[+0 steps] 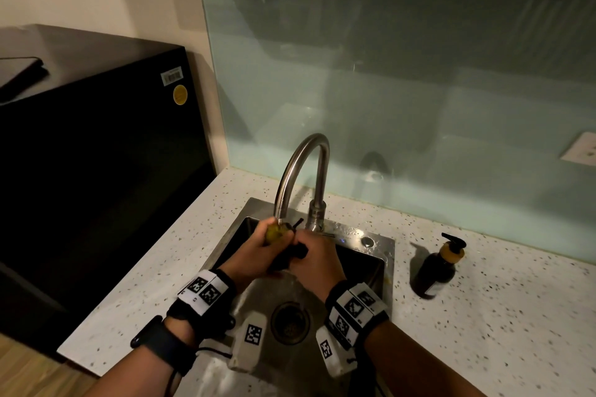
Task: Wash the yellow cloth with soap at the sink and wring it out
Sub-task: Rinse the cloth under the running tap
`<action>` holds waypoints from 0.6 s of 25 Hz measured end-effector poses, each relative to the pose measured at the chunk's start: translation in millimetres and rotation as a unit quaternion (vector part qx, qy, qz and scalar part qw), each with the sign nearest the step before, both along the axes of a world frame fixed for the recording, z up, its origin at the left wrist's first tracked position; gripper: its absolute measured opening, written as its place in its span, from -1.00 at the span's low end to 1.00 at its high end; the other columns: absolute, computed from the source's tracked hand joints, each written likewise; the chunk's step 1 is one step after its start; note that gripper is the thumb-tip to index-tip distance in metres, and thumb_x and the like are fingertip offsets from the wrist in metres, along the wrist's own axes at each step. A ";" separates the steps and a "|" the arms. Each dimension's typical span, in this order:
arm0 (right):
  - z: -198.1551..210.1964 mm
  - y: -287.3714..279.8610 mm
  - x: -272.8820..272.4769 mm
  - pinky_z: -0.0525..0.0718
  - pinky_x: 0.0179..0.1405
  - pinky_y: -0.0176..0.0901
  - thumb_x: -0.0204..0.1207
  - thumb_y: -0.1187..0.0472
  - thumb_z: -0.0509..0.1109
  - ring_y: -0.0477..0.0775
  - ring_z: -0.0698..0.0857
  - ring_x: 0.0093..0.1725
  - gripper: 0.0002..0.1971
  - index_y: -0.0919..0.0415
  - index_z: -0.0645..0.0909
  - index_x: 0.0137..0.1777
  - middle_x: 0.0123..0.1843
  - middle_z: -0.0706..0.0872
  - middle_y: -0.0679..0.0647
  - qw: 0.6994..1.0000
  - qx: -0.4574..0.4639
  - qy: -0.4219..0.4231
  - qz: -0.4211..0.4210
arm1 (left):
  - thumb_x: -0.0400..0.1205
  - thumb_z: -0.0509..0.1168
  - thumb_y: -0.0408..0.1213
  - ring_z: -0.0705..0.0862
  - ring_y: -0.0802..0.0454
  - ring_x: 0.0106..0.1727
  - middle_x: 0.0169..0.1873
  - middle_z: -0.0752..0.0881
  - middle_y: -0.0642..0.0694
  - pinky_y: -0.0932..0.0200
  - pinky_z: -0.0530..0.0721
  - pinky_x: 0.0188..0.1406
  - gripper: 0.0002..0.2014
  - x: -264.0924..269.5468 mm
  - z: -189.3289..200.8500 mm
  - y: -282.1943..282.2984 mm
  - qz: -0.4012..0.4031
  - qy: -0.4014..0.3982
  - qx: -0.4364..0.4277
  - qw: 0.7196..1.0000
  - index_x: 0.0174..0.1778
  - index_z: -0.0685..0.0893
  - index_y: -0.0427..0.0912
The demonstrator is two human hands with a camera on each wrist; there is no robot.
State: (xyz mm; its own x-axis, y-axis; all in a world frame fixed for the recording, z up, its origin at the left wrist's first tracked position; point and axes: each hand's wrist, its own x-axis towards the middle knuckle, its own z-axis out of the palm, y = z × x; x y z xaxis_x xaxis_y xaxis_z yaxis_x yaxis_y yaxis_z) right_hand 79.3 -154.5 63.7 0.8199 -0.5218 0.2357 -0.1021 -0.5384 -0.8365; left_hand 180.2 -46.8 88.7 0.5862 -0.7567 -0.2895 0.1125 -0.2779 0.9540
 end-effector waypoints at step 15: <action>7.2 -6.2 -2.9 0.57 -0.32 -0.43 0.45 0.23 0.55 -0.31 0.65 -0.35 -0.78 -0.10 0.63 -0.28 -0.35 0.70 -0.17 0.997 0.040 0.064 0.011 | 0.63 0.44 -0.43 0.73 0.02 -0.10 0.05 0.66 -0.20 0.32 0.72 -0.37 -0.46 2.5 -3.4 0.6 -0.038 -0.075 -0.017 0.996 0.44 0.32 -0.19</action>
